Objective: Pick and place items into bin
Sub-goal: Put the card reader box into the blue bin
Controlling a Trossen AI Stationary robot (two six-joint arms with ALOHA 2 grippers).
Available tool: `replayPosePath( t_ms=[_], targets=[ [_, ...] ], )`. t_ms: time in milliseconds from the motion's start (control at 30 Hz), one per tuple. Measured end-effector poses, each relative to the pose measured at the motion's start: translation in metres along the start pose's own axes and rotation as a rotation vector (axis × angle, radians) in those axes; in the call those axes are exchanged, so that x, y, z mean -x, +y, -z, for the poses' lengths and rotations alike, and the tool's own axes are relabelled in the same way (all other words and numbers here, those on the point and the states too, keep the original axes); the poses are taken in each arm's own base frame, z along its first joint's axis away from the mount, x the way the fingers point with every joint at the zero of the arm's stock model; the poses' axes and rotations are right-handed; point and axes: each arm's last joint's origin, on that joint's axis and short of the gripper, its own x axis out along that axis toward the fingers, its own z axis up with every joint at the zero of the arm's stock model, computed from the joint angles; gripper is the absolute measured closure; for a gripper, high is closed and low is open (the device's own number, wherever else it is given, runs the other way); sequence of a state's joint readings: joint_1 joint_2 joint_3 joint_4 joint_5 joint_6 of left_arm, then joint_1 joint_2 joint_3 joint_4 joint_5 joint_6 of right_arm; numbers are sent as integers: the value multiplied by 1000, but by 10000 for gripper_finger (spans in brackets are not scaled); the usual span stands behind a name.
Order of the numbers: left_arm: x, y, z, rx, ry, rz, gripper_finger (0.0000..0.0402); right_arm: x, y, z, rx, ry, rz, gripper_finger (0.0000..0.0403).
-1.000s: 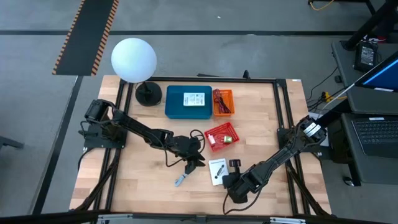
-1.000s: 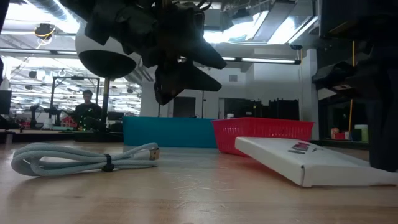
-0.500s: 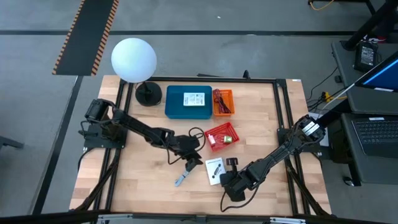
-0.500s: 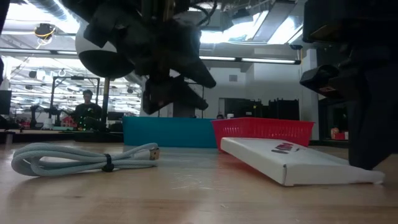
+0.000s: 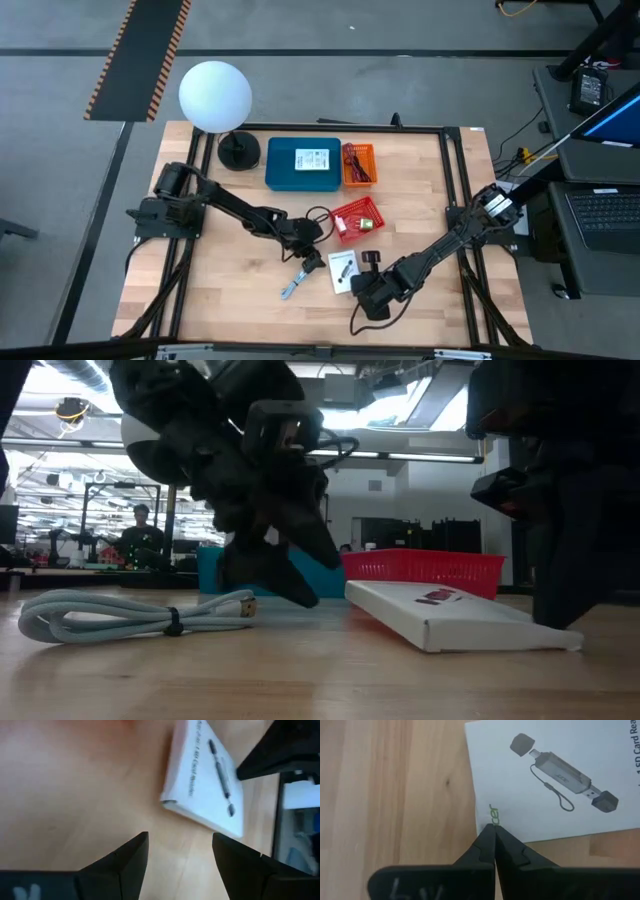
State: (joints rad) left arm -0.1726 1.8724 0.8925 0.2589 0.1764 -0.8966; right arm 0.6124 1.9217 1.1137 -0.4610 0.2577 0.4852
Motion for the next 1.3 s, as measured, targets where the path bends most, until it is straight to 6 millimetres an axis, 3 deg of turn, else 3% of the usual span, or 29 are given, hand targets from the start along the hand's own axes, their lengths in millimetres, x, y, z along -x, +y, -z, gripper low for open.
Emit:
replayPosePath(
  t_ms=[167, 600, 1100, 1300],
  targets=[
    [-10, 6, -1, 9, 2, 36, 189, -1, -3, -3, 14, -14, 1, 403],
    [-8, 14, -12, 21, -30, 34, 187, -2, -2, -6, 23, -44, -9, 403],
    [-9, 12, -10, 14, -13, 56, 199, -4, -9, -13, 16, -71, -20, 403],
    [-10, 5, -6, -50, 5, 96, 227, -4, -10, -14, 8, -69, -22, 403]
  ],
)
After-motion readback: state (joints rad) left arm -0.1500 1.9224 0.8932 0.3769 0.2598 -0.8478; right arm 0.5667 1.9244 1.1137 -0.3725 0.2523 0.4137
